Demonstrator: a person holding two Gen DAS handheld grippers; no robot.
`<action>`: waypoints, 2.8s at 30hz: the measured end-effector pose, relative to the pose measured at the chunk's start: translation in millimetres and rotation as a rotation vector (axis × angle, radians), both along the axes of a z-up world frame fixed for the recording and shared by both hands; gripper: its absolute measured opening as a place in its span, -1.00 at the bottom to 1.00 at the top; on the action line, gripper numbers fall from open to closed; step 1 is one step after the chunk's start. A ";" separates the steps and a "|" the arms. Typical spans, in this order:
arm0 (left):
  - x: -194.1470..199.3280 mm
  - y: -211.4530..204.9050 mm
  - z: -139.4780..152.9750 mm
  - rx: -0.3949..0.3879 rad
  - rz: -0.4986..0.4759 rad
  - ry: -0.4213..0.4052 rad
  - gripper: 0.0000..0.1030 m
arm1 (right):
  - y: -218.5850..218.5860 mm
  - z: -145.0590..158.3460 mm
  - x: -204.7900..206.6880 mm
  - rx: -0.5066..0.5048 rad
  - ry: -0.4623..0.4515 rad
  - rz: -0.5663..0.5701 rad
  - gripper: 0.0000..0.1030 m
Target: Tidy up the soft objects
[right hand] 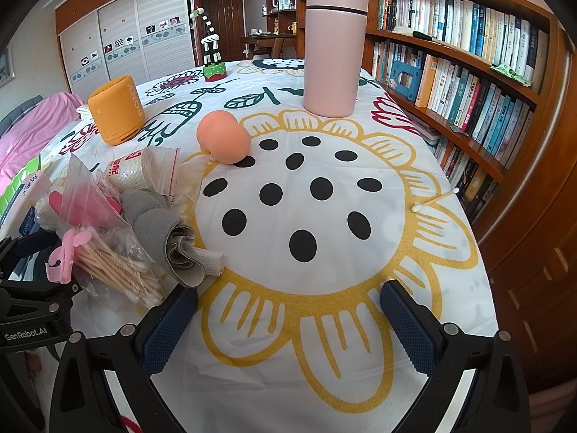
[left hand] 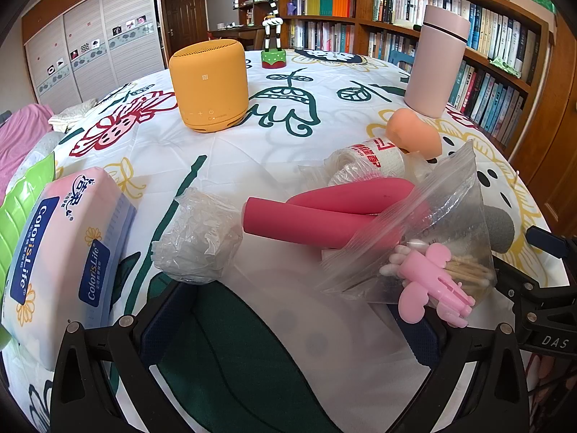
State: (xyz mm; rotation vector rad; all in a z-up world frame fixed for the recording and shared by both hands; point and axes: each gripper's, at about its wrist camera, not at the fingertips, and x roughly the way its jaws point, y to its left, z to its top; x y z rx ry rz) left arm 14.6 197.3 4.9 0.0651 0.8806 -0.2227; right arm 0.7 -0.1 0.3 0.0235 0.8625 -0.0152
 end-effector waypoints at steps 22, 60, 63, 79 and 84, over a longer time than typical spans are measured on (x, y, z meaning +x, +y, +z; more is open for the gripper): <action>-0.4 0.6 -0.1 0.000 0.001 0.000 1.00 | 0.3 -0.7 1.0 0.000 0.000 0.000 1.00; -30.2 38.1 9.5 -0.108 -0.112 0.029 1.00 | -13.7 9.0 -15.4 0.024 -0.029 -0.076 1.00; -35.4 40.7 12.6 -0.121 -0.136 0.023 1.00 | -15.7 17.6 -22.1 0.059 -0.078 -0.069 1.00; -59.8 48.3 26.4 -0.087 -0.245 -0.010 1.00 | 19.1 42.1 -50.2 0.262 -0.201 0.215 1.00; -62.9 50.0 21.1 -0.063 -0.252 0.002 1.00 | 31.4 41.0 -59.8 0.273 -0.194 0.267 0.99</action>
